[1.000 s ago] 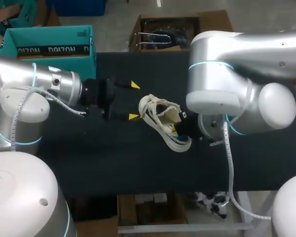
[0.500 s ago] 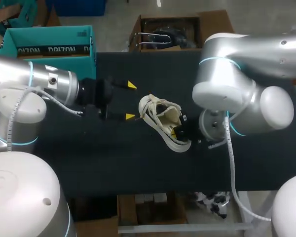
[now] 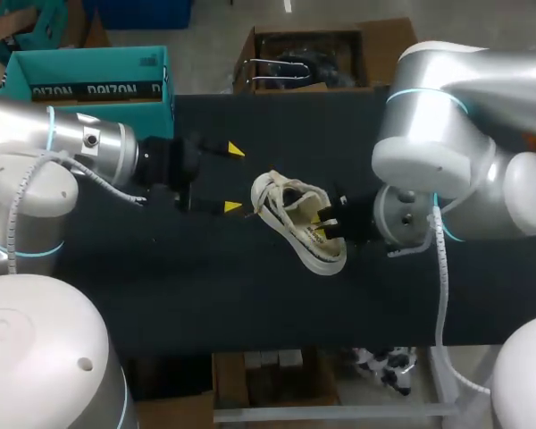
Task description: Open the shoe tongue, take the insole out of the shoe, put the insole back into the shoe, and pack the shoe into the shoebox
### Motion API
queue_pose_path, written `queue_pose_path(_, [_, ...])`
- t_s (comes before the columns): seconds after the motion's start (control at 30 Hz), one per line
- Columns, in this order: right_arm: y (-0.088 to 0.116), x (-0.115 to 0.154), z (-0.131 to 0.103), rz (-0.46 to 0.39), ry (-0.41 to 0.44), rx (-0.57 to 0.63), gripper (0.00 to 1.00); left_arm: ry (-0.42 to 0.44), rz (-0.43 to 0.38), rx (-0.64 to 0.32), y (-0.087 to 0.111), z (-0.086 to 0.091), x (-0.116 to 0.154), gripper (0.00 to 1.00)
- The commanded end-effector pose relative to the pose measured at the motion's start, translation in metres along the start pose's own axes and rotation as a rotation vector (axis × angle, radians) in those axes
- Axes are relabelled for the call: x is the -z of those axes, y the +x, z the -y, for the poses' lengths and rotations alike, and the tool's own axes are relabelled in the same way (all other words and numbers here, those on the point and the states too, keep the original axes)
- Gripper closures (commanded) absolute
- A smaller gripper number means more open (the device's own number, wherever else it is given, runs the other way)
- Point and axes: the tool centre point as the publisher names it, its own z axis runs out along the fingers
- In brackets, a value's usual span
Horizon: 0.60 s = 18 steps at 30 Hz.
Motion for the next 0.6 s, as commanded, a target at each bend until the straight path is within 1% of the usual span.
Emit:
queue_pose_path(0.03, [0.005,0.009,-0.001,-0.002,0.012,0.007,0.00,0.007,0.003,0.001,-0.001,-0.001,0.005,0.00])
queue_pose_path(0.07, [0.006,0.010,-0.001,-0.023,0.032,0.011,0.00,0.007,0.005,0.002,-0.001,-0.001,0.007,0.00])
queue_pose_path(0.13, [0.007,0.013,-0.002,-0.025,0.041,0.010,0.00,0.004,0.007,0.006,-0.001,-0.001,0.008,0.00])
queue_pose_path(0.17, [0.008,0.014,-0.002,-0.044,0.070,0.012,0.00,0.002,0.006,0.011,0.000,0.000,0.009,0.00])
queue_pose_path(0.27, [0.009,0.018,-0.006,-0.079,0.117,0.011,0.00,0.001,0.003,0.020,0.001,0.002,0.012,0.00])
queue_pose_path(0.37, [0.010,0.022,-0.007,-0.103,0.132,0.014,0.00,0.000,0.005,0.023,0.002,0.004,0.015,0.00])
queue_pose_path(0.5, [0.012,0.026,-0.010,-0.116,0.157,0.018,0.00,-0.003,0.010,0.025,0.004,0.006,0.018,0.00])
queue_pose_path(0.53, [0.014,0.027,-0.011,-0.124,0.180,0.021,0.00,-0.004,0.011,0.026,0.005,0.006,0.018,0.00])
queue_pose_path(0.6, [0.017,0.030,-0.015,-0.116,0.193,0.019,0.00,-0.006,0.012,0.027,0.005,0.007,0.019,0.00])
